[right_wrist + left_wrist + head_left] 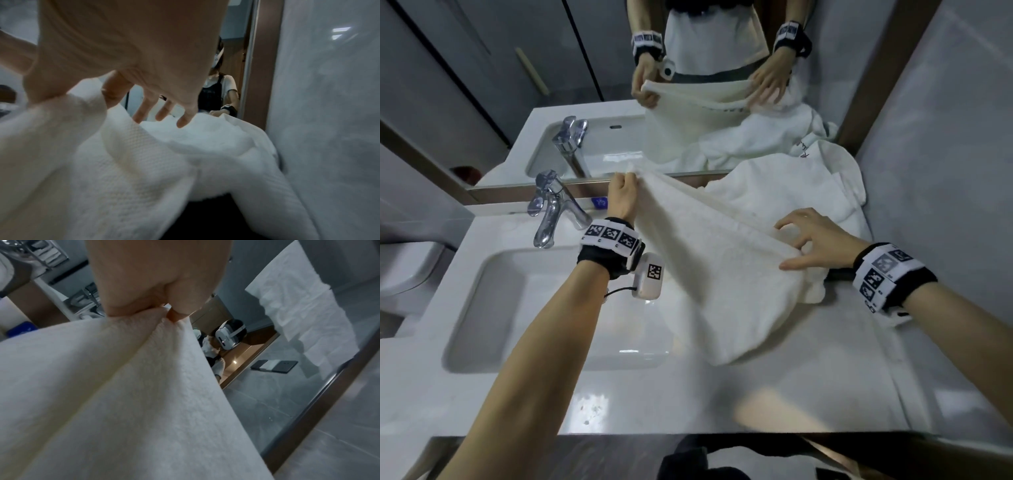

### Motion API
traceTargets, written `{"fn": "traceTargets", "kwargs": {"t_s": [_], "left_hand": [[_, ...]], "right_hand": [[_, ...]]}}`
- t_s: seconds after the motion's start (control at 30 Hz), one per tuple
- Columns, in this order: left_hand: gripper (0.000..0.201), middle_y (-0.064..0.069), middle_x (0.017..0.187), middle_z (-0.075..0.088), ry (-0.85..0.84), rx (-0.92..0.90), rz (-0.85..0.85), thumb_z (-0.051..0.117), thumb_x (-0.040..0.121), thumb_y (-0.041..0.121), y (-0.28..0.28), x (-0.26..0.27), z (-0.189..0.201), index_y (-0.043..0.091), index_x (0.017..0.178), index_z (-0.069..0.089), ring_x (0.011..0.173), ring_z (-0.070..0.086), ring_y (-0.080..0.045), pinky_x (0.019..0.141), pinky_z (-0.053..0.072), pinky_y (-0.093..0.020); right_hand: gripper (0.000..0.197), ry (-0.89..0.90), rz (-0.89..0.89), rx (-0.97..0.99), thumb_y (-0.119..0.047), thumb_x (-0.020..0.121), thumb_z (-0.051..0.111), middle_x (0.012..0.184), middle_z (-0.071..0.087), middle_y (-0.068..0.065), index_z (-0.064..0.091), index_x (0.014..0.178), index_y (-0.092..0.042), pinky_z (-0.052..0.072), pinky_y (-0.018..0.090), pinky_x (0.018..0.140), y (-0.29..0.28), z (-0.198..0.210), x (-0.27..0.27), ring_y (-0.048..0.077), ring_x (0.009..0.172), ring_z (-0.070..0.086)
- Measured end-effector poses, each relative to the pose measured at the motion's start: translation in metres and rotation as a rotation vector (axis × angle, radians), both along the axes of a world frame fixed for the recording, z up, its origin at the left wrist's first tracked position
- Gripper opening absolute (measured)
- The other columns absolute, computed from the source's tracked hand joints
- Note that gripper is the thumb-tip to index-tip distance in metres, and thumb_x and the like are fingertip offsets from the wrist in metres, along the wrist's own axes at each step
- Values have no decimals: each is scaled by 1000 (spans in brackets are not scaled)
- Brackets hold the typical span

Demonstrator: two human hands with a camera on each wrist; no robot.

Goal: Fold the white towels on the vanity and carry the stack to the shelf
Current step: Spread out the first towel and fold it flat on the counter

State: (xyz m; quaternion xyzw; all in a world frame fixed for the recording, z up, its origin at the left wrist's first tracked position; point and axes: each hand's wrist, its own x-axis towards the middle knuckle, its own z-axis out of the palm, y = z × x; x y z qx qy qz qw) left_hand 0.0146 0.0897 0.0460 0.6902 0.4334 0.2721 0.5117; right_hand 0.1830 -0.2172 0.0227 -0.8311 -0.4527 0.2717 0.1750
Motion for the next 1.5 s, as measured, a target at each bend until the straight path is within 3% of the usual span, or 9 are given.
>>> {"fn": "traceTargets", "kwargs": {"t_s": [0.17,0.33,0.47,0.67,0.83,0.93,1.07,1.23,1.5], "left_hand": [[32,-26,93,56,149,78,-30,33,99,20,1,15,-16,3,77,50,94,52,-34,78,38,-37],[35,-28,132,48,255,57,-15,30,100,17,-4,29,-26,-10,117,46,122,46,-35,92,34,-32],[42,-28,135,47,287,49,-13,30,100,18,-1,34,-29,-13,126,41,124,45,-35,96,34,-34],[6,-23,118,50,308,71,-50,31,99,13,7,26,-40,8,96,33,115,48,-29,90,35,-34],[11,-5,84,39,285,32,-103,29,99,13,9,15,-47,5,93,35,91,35,-16,75,26,-24],[17,-10,97,43,297,17,-112,29,98,15,10,7,-47,3,98,41,94,38,-17,80,31,-28],[35,-10,100,46,255,29,-75,29,96,13,13,-6,-43,-9,110,52,94,41,-18,87,38,-35],[25,5,69,38,192,40,-84,29,96,15,1,-18,-42,13,77,44,77,38,-16,62,34,-14],[22,8,73,33,-40,39,-71,28,97,14,-28,-27,-19,17,78,38,72,36,-10,66,35,-13]], "right_hand": [[24,-37,-98,50,-49,64,78,99,60,-7,61,71,-34,40,33,91,-22,-13,12,13,98,46],[37,-8,-226,10,-44,75,73,59,50,-9,48,56,-25,32,29,58,-35,-25,12,17,65,47],[33,-83,-332,12,-45,77,71,67,55,-5,55,69,-17,32,29,54,-39,-40,7,18,70,52],[26,-197,-399,62,-30,81,70,104,54,13,61,83,-6,36,35,87,-41,-50,-3,29,105,45],[24,-62,-438,117,-28,86,65,96,59,12,55,91,-6,40,36,74,-40,-54,-15,29,96,54],[30,-30,-412,114,-25,82,70,96,62,14,60,94,0,44,35,77,-41,-58,-21,28,90,55],[20,189,-668,322,-20,82,71,66,55,4,58,75,-6,36,8,52,-48,-53,-23,15,62,47],[15,400,-960,631,-19,92,57,83,59,5,54,77,-20,48,37,73,-54,-39,-21,21,86,53],[23,-64,-1080,765,-49,68,67,88,64,-6,55,82,-35,50,27,74,-70,9,-16,12,79,59]]}}
